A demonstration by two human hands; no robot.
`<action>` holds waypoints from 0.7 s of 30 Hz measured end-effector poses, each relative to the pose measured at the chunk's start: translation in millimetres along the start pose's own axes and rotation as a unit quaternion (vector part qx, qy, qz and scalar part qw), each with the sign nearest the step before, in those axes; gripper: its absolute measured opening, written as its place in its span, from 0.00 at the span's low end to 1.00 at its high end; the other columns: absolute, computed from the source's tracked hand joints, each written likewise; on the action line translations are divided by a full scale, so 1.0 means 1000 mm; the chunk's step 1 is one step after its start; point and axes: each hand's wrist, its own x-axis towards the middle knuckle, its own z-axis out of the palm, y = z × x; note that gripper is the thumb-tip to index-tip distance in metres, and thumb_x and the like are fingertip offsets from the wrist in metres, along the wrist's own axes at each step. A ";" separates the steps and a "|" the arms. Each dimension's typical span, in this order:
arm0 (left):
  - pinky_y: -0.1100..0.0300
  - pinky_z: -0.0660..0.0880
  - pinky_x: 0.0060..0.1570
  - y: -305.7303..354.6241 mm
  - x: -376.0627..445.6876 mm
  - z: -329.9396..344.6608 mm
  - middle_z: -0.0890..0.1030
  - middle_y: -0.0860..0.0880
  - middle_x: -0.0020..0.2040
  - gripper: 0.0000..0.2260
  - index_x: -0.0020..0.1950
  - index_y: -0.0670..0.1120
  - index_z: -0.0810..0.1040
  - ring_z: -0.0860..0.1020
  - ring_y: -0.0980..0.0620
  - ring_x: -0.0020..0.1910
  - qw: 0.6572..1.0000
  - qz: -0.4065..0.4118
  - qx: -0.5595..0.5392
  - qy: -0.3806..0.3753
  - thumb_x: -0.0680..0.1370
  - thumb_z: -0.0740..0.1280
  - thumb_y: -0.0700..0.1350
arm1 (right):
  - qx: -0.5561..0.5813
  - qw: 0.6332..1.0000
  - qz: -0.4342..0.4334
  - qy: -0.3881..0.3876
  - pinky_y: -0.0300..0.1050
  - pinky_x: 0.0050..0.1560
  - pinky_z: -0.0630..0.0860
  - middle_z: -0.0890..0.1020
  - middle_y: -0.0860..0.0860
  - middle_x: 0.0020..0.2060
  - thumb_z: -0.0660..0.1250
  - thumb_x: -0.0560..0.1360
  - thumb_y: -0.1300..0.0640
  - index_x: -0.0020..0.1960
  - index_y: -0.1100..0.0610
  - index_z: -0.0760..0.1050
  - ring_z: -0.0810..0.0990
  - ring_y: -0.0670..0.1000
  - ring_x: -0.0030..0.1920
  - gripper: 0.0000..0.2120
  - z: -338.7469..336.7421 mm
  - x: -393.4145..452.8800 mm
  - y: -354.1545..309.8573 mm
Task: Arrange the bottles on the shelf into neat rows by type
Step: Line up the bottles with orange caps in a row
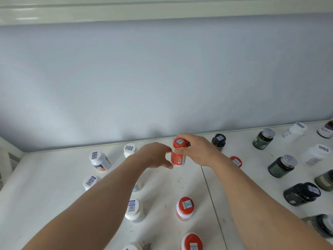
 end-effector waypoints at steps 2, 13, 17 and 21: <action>0.52 0.76 0.56 0.001 -0.003 0.002 0.78 0.53 0.62 0.23 0.69 0.54 0.72 0.76 0.49 0.60 0.994 0.012 0.098 0.037 0.75 0.68 0.57 | -0.008 1.000 0.002 -0.001 0.42 0.59 0.71 0.74 0.47 0.65 0.69 0.75 0.47 0.71 0.48 0.66 0.74 0.49 0.62 0.27 0.008 -0.003 0.002; 0.51 0.77 0.51 -0.015 -0.003 0.005 0.77 0.52 0.61 0.19 0.67 0.49 0.73 0.78 0.47 0.58 0.987 0.011 0.148 0.054 0.78 0.65 0.53 | -0.015 1.000 0.021 -0.003 0.47 0.65 0.71 0.73 0.47 0.68 0.70 0.74 0.49 0.72 0.47 0.66 0.73 0.51 0.64 0.28 0.032 0.021 0.013; 0.51 0.77 0.52 -0.015 0.000 0.005 0.76 0.53 0.63 0.19 0.69 0.50 0.72 0.77 0.48 0.59 0.989 0.019 0.134 0.050 0.78 0.64 0.53 | 0.004 1.000 0.030 -0.004 0.45 0.63 0.71 0.74 0.46 0.65 0.71 0.73 0.46 0.71 0.46 0.67 0.74 0.50 0.63 0.29 0.035 0.033 0.017; 0.52 0.76 0.54 -0.013 -0.001 0.000 0.76 0.53 0.64 0.20 0.69 0.51 0.72 0.77 0.49 0.61 0.991 0.022 0.120 0.054 0.78 0.64 0.54 | -0.003 0.999 0.039 -0.013 0.43 0.64 0.69 0.73 0.45 0.66 0.73 0.71 0.46 0.72 0.46 0.65 0.73 0.48 0.64 0.32 0.030 0.034 0.015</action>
